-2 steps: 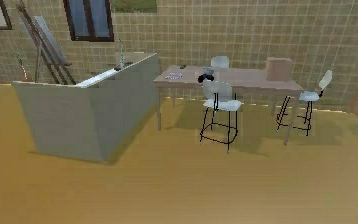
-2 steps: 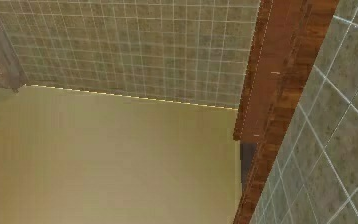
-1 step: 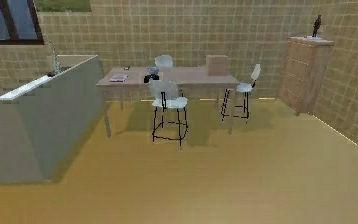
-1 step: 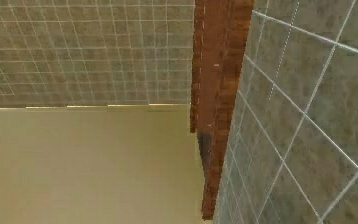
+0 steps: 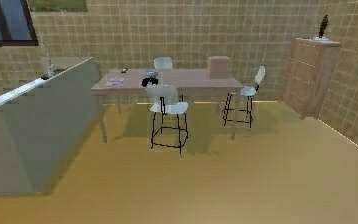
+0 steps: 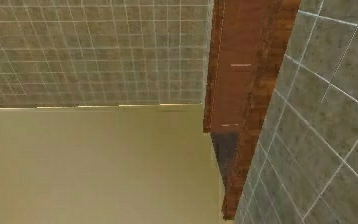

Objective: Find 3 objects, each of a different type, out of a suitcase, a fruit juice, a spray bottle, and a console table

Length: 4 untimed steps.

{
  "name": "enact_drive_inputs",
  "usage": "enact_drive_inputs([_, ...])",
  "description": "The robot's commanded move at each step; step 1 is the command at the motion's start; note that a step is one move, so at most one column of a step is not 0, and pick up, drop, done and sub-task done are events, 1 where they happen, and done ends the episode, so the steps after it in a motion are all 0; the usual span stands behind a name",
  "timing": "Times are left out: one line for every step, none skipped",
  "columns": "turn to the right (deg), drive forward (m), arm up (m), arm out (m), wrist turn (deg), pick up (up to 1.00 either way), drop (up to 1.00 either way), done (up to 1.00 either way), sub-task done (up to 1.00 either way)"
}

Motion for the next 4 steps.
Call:
enact_drive_inputs([-45.0,0.0,0.0,0.0,0.0,0.0,0.0,0.0,0.0])
enact_drive_inputs([-42.0,0.0,0.0,0.0,0.0,0.0,0.0,0.0,0.0])
enact_drive_inputs([0.0,1.0,0.0,0.0,0.0,0.0,0.0,0.0,0.0])
enact_drive_inputs([-3.0,0.0,0.0,0.0,0.0,0.0,0.0,0.0,0.0])
